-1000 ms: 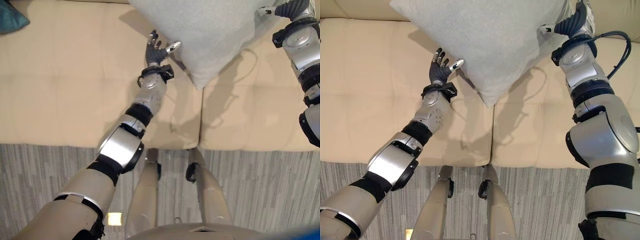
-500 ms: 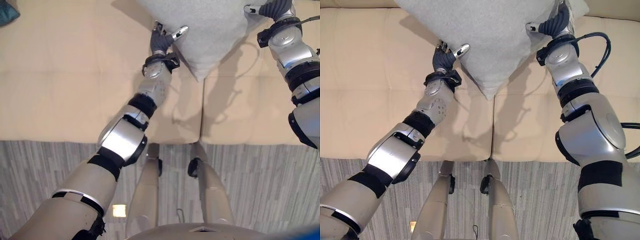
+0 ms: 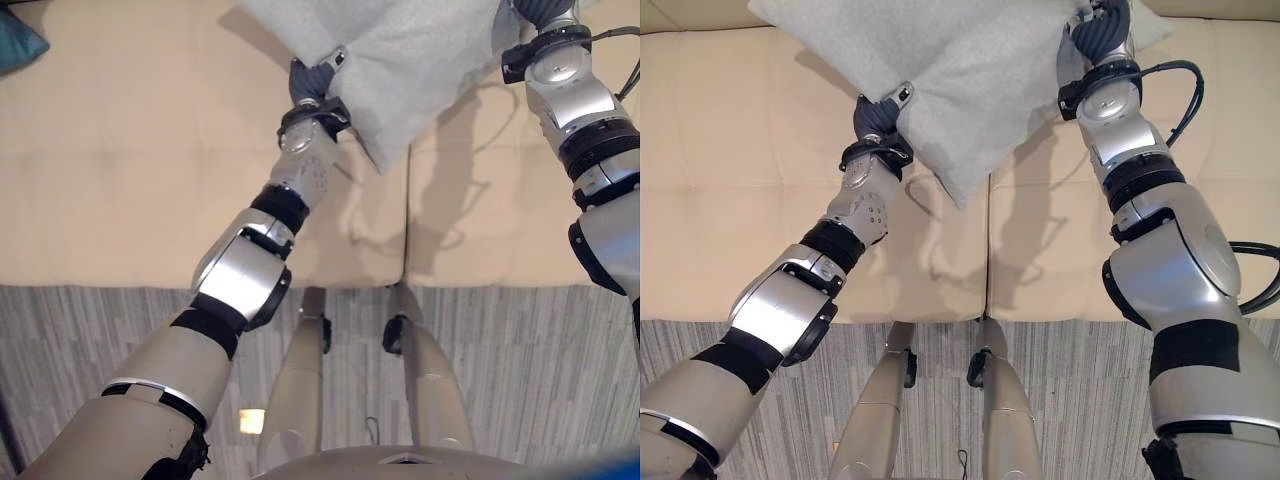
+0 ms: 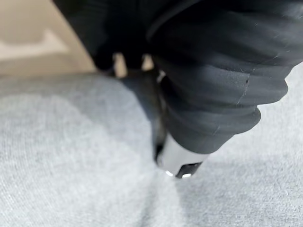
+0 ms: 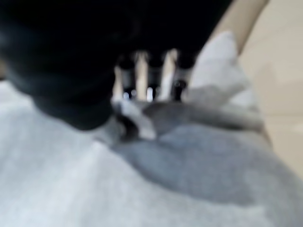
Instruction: Pick up all the scattered cushions and arrange them neatly on the sofa.
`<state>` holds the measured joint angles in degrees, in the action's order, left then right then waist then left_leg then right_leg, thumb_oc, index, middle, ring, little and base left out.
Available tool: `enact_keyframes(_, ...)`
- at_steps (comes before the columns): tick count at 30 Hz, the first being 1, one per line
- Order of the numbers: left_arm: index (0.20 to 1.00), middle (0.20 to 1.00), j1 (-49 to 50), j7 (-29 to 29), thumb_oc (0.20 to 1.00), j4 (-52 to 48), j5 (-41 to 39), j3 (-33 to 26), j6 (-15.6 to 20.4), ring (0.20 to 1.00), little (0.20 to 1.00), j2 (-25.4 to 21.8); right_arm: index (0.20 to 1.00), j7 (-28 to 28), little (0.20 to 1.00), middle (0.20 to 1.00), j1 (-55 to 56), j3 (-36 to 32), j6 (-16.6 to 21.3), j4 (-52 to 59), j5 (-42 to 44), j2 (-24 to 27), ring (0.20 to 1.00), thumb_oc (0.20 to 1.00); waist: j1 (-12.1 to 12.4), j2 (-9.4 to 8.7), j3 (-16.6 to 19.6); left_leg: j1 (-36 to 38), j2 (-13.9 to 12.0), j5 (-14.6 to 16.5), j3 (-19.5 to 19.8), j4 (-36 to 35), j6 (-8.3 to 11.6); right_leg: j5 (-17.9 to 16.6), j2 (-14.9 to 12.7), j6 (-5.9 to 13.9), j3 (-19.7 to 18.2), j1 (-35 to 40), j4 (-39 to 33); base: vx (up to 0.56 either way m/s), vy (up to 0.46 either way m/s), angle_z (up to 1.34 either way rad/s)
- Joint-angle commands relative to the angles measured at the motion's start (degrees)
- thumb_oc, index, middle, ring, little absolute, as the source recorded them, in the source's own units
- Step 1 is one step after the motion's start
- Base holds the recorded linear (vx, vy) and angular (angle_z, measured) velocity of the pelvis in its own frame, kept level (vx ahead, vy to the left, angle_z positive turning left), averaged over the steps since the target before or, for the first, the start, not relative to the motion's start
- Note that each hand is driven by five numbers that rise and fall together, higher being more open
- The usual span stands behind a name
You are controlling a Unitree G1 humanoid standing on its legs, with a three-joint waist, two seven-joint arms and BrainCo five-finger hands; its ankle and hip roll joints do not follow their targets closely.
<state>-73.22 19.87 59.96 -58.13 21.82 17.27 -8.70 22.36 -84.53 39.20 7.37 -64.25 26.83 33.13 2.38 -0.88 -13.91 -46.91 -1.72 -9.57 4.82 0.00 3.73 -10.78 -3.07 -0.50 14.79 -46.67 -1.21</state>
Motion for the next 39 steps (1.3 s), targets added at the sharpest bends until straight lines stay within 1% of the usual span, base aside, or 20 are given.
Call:
enact_keyframes(1,0.200,0.200,-6.3,-0.9,0.200,-3.6,2.2,0.6,7.0,0.200,0.200,-0.2,0.200,1.4,0.200,0.200,1.1,-1.6,7.1,5.9,-0.4,-8.8,0.200,0.200,-1.2,1.02,1.9,8.8,0.1,2.8,1.5,-5.0,5.44,9.0,0.2,8.34,1.5,3.7,5.4,0.01,0.038,-0.02)
enact_keyframes(4,0.200,0.200,-6.5,-0.1,0.200,-6.5,4.3,1.2,7.7,0.200,0.200,-2.6,0.200,2.6,0.200,0.200,2.9,-2.9,7.9,10.0,-2.3,-9.3,0.200,0.200,-1.5,1.05,2.3,9.7,0.2,3.4,1.3,-5.0,5.21,8.9,0.2,8.37,1.3,4.6,4.9,0.01,0.037,-0.04)
enact_keyframes(8,0.200,0.200,-7.3,0.8,0.200,-8.7,5.9,1.7,8.3,0.200,0.200,-5.1,0.200,3.1,0.200,0.200,4.7,-3.8,8.2,13.5,-3.6,-10.0,0.200,0.200,-1.6,1.59,2.7,10.7,0.2,3.9,1.2,-5.0,4.83,9.2,0.0,8.33,0.9,5.1,5.5,0.01,0.051,-0.05)
enact_keyframes(9,0.200,0.200,-7.2,0.9,0.200,-8.8,6.0,1.7,8.3,0.200,0.200,-5.1,0.200,3.2,0.200,0.200,4.8,-3.9,8.2,13.6,-3.7,-10.1,0.200,0.200,-1.7,1.54,2.6,10.8,0.2,3.9,1.1,-5.0,4.82,9.3,0.0,8.34,0.9,5.1,5.5,0.00,0.059,-0.03)
enact_keyframes(11,0.200,0.200,-7.8,1.6,0.200,-9.6,7.8,2.4,7.9,0.200,0.200,-7.1,0.200,3.7,0.200,0.200,5.5,-4.5,8.4,15.6,-4.5,-10.6,0.200,0.200,-1.7,1.98,2.6,11.5,0.1,4.2,0.9,-5.0,4.53,9.8,-0.2,8.22,0.7,5.5,6.4,0.00,0.052,-0.02)
enact_keyframes(13,0.200,0.200,-7.9,1.8,0.200,-9.5,8.3,2.4,7.8,0.200,0.200,-7.7,0.200,3.9,0.200,0.200,6.0,-4.9,8.6,16.2,-4.5,-11.0,0.200,0.200,-1.7,2.17,2.6,11.9,0.1,4.3,0.9,-5.0,4.42,10.0,-0.3,8.17,0.5,5.6,6.7,0.00,0.048,0.01)
enact_keyframes(14,0.200,0.200,-8.3,2.2,0.200,-9.3,9.3,2.7,7.4,0.200,0.200,-9.0,0.200,4.3,0.200,0.200,6.6,-5.5,8.6,16.8,-4.8,-11.4,0.200,0.200,-1.8,2.44,2.5,12.3,0.1,4.3,0.7,-5.0,4.26,10.2,-0.4,8.16,0.4,5.7,7.2,-0.01,0.082,0.01)
enact_keyframes(17,0.200,0.200,-9.6,2.1,0.200,-7.4,10.8,3.5,6.2,0.200,0.200,-10.9,0.200,4.7,0.200,0.200,6.7,-5.8,8.6,16.6,-5.3,-12.0,0.200,0.200,-2.0,2.69,2.2,12.5,0.1,4.3,0.3,-5.0,4.01,10.2,-0.7,8.19,-0.1,5.8,7.7,-0.02,0.060,-0.02)
enact_keyframes(21,0.200,0.200,-11.7,2.3,0.200,-3.6,11.9,4.2,5.2,0.200,0.200,-12.2,0.200,5.3,0.200,0.200,6.1,-5.2,8.1,15.2,-6.6,-13.0,0.200,0.200,-2.3,2.78,1.8,12.1,0.3,4.1,0.2,-5.0,3.74,10.2,-0.8,8.19,-0.4,5.2,7.9,-0.02,0.039,-0.02)
enact_keyframes(28,0.200,0.200,-16.6,1.7,0.200,3.6,13.8,6.8,2.8,0.200,0.200,-14.9,0.200,6.8,0.200,0.200,2.6,-3.6,7.4,8.9,-7.0,-12.7,0.200,0.200,-2.5,2.63,1.0,10.3,0.4,3.6,0.0,-5.0,3.39,9.5,-0.6,8.42,-1.3,3.2,7.9,0.00,0.011,0.00)
enact_keyframes(29,1.000,1.000,-17.3,1.5,1.000,4.7,13.8,7.1,2.3,1.000,1.000,-15.4,0.200,6.9,0.200,0.200,1.8,-3.2,7.0,7.9,-7.2,-12.6,0.200,0.200,-2.5,2.59,0.9,9.9,0.4,3.5,0.0,-5.0,3.35,9.5,-0.6,8.46,-1.4,2.8,8.0,0.00,0.000,0.00)
enact_keyframes(30,1.000,1.000,-18.3,1.4,1.000,6.0,14.4,7.8,1.5,1.000,1.000,-15.8,0.200,6.9,0.200,0.200,1.3,-3.0,6.6,6.7,-7.1,-12.2,0.200,0.200,-2.5,2.64,0.9,9.6,0.3,3.4,0.1,-5.0,3.29,9.4,-0.6,8.54,-1.5,2.5,8.1,-0.02,0.004,-0.03)
enact_keyframes(31,1.000,1.000,-19.8,1.2,1.000,7.4,14.7,8.4,0.8,1.000,1.000,-16.0,0.495,6.7,0.495,0.495,0.4,-2.7,6.4,5.4,-6.6,-11.9,0.495,0.495,-2.4,2.70,0.7,9.3,0.4,3.2,0.2,-5.0,3.28,9.3,-0.5,8.57,-1.5,2.0,8.2,-0.03,-0.009,-0.04)
enact_keyframes(32,1.000,1.000,-20.9,1.2,1.000,8.2,15.1,9.1,0.4,1.000,1.000,-16.4,0.865,6.5,0.865,0.865,-0.4,-2.3,6.2,4.6,-5.8,-11.7,0.865,0.865,-2.3,2.69,0.5,8.9,0.4,3.0,0.3,-5.0,3.35,9.2,-0.6,8.60,-1.5,1.8,8.1,-0.02,-0.017,-0.04)
enact_keyframes(33,1.000,1.000,-21.5,1.3,1.000,8.6,15.2,9.2,0.1,1.000,1.000,-16.9,1.000,6.3,1.000,1.000,-0.7,-2.1,5.9,4.3,-5.3,-11.5,1.000,1.000,-2.2,2.71,0.4,8.6,0.4,2.8,0.5,-5.0,3.38,9.1,-0.5,8.70,-1.5,1.6,8.1,-0.02,-0.017,-0.03)
enact_keyframes(39,1.000,1.000,-21.0,2.2,1.000,8.2,14.8,8.4,-0.2,1.000,1.000,-19.0,1.000,5.4,1.000,1.000,0.1,0.0,4.5,4.9,-5.7,-9.8,1.000,1.000,-1.4,2.88,0.4,7.2,0.6,1.9,1.6,-5.0,3.77,8.9,0.0,8.53,-1.3,0.6,7.4,0.00,-0.017,-0.03)
